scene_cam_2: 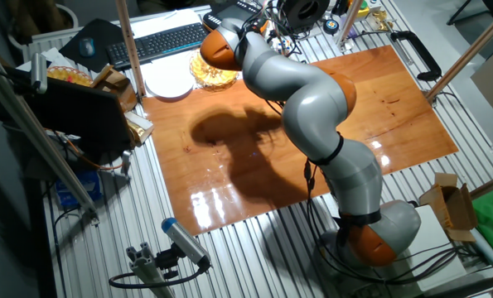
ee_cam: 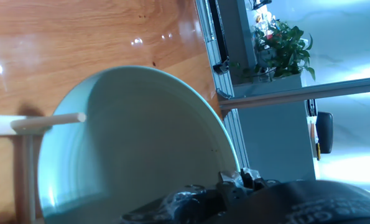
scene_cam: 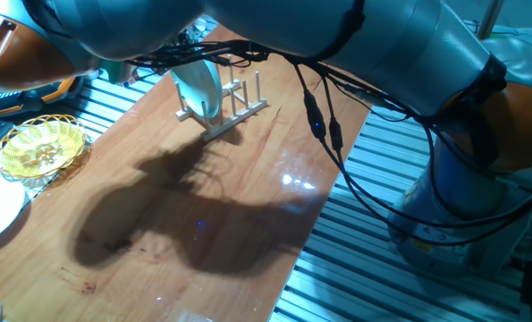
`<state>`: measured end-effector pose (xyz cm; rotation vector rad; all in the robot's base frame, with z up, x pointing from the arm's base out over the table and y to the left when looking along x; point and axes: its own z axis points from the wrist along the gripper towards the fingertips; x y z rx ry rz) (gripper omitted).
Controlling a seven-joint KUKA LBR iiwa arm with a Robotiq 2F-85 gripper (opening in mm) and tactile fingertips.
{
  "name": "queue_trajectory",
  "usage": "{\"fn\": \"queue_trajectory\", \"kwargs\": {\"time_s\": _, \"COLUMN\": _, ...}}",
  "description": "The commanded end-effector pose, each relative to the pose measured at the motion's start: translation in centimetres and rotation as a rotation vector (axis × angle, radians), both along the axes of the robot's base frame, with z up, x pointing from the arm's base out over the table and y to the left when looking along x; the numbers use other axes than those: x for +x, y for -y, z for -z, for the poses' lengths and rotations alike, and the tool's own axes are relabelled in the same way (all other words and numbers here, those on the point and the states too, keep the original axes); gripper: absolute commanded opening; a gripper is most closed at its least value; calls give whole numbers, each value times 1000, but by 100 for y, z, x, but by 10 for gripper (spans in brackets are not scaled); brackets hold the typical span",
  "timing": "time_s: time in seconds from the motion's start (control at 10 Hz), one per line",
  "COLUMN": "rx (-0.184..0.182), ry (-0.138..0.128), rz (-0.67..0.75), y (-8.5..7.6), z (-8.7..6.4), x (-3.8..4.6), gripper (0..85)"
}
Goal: Take the dish off the dish rack
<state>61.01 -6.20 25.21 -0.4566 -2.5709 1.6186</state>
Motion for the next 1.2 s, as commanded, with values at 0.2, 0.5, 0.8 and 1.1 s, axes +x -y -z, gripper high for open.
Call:
{"fn": "queue_trajectory", "kwargs": {"time_s": 0.2, "rx": 0, "ry": -5, "rz": -3, "y": 9, "z": -95, "x": -38, "gripper": 7}}
{"fn": "queue_trajectory", "kwargs": {"time_s": 0.5, "rx": 2, "ry": -8, "rz": -3, "y": -3, "z": -135, "x": -79, "gripper": 7}}
{"fn": "queue_trajectory", "kwargs": {"time_s": 0.8, "rx": 9, "ry": -11, "rz": -7, "y": 1, "z": -194, "x": -133, "gripper": 7}}
{"fn": "queue_trajectory", "kwargs": {"time_s": 1.1, "rx": 9, "ry": -15, "rz": -9, "y": -6, "z": -199, "x": -130, "gripper": 7}}
